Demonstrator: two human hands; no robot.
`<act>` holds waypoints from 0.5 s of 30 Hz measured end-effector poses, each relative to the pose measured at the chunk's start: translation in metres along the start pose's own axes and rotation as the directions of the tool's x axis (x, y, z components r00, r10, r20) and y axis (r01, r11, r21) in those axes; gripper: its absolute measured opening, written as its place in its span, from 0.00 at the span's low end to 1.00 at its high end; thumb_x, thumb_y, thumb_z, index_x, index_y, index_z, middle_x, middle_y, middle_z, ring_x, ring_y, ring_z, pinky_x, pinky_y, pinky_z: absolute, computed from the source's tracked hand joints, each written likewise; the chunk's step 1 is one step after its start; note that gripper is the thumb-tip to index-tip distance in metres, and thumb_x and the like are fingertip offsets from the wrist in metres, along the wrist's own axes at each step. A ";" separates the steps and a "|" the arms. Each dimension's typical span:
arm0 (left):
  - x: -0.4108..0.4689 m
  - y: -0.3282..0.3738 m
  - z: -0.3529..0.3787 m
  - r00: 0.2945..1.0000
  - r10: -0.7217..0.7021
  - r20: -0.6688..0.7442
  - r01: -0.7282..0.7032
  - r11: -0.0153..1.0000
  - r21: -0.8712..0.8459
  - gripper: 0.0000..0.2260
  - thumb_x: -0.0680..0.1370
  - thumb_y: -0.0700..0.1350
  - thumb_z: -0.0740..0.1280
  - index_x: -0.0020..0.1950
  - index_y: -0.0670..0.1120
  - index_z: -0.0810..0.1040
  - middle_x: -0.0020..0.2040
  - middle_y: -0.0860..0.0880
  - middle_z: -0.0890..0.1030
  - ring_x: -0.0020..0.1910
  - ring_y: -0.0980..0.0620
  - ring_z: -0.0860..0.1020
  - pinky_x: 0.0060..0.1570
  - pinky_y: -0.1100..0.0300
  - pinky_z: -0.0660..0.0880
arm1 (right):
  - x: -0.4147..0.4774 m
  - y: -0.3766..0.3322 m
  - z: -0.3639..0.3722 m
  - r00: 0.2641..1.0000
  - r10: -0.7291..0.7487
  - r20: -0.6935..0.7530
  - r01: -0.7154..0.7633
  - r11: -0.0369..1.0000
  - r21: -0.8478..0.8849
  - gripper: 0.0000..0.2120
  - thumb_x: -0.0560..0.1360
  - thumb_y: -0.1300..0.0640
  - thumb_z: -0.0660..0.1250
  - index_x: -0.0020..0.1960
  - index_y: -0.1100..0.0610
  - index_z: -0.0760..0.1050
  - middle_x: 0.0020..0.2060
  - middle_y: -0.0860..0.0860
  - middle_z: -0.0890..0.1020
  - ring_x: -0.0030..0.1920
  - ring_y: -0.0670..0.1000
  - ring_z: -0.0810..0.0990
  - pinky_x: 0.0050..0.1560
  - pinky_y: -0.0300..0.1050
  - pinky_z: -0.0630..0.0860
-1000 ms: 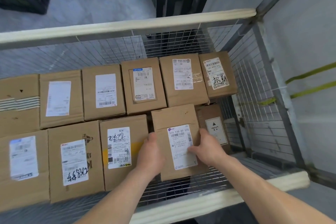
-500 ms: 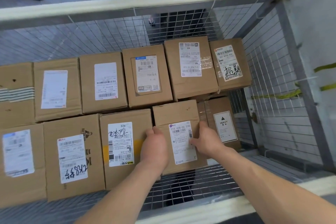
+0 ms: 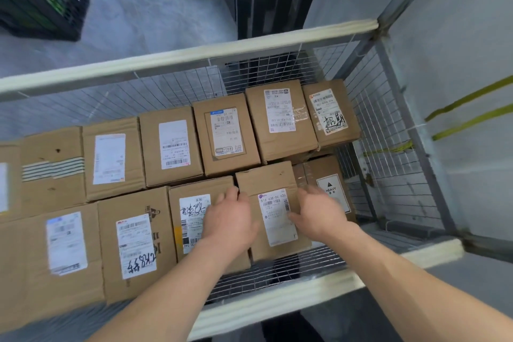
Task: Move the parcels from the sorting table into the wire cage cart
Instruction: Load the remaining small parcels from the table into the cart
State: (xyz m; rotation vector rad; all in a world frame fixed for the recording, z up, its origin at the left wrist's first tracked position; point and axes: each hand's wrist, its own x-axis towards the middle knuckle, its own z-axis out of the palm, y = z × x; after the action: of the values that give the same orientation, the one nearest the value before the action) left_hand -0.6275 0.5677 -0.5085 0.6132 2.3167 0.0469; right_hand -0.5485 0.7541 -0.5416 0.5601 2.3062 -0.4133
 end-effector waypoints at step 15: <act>-0.128 0.030 -0.205 0.769 0.530 -0.358 -0.478 0.848 0.229 0.32 0.76 0.65 0.64 0.74 0.48 0.66 0.72 0.50 0.69 0.72 0.48 0.64 0.68 0.49 0.66 | -0.217 -0.074 -0.160 0.833 0.143 -0.535 -0.121 0.990 0.077 0.16 0.75 0.39 0.61 0.50 0.49 0.60 0.49 0.46 0.73 0.58 0.53 0.74 0.52 0.54 0.71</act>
State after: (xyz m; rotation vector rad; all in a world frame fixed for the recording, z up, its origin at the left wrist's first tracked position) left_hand -0.6716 0.5663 -0.2687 1.4040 2.4869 0.3152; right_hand -0.5361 0.7024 -0.2668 0.9511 2.7752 -0.2527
